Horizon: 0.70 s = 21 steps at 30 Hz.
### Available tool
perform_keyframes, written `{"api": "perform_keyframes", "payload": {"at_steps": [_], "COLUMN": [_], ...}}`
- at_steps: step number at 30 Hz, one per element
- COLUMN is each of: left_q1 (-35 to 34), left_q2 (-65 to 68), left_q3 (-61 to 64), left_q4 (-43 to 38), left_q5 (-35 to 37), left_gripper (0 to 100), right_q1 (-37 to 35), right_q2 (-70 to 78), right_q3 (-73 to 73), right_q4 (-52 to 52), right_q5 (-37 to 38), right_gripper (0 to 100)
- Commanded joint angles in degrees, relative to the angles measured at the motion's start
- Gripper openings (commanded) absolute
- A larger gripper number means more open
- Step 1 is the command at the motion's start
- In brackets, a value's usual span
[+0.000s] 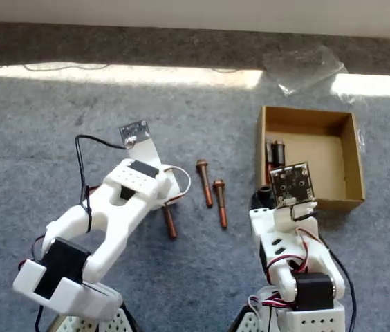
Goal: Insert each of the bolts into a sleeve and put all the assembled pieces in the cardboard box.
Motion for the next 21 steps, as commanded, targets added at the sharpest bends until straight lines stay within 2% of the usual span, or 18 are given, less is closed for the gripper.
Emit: {"api": "perform_keyframes", "payload": {"at_steps": [1, 21], "left_q1": [-1.0, -0.7], "left_q2": [1.0, -0.1], "left_q3": [-1.4, -1.6], "left_q4": [-1.1, -1.1], "left_q5": [0.1, 0.1], "left_gripper": [3, 1], "right_q1": [0.5, 0.5], "right_q2": [-0.7, -0.7], "right_q3": [-0.4, -0.4], "right_q4": [-1.9, -1.9], "right_q5": [-0.3, -0.3], "right_gripper": [0.4, 0.4]}}
